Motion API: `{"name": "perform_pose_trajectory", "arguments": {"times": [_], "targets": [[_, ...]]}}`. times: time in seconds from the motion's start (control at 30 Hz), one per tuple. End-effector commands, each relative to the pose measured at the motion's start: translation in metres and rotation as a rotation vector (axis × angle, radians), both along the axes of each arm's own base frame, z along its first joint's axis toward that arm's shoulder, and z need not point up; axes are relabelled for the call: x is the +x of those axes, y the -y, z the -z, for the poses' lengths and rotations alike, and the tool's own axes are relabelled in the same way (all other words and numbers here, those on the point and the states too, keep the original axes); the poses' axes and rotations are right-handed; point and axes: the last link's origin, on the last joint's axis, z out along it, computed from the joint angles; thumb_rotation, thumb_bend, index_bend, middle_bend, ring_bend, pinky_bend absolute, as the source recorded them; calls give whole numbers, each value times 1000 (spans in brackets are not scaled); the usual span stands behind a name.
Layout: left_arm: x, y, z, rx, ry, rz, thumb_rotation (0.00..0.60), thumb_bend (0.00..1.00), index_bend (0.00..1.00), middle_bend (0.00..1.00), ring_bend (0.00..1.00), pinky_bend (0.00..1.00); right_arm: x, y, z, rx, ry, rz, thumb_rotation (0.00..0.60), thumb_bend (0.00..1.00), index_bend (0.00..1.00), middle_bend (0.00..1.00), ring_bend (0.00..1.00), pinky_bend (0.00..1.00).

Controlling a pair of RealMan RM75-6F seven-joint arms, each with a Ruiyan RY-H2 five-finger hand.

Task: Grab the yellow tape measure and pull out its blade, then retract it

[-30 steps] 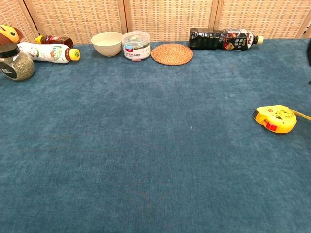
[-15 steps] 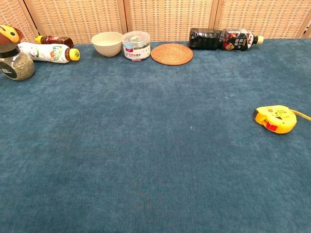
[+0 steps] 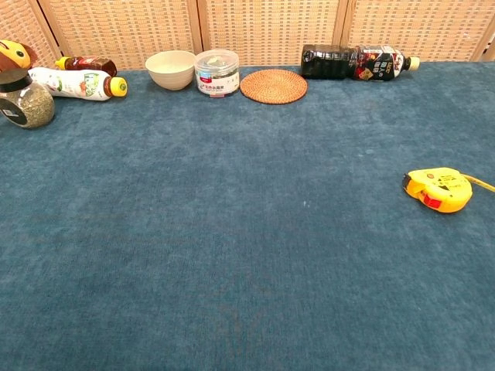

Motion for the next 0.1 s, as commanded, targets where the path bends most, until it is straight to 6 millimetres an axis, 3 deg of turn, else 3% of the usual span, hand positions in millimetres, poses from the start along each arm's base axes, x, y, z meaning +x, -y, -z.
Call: {"name": "perform_pose_trajectory", "arguments": {"times": [0.03, 0.1], "targets": [[-1, 0, -1, 2, -1, -8, 600, 265, 635, 695, 600, 666, 0, 0, 0, -7, 6, -4, 503, 248, 585, 622, 620, 560], [-1, -1, -1, 3, -2, -8, 600, 265, 635, 695, 600, 666, 0, -1, -1, -9, 5, -4, 504, 248, 585, 622, 620, 559]]}}
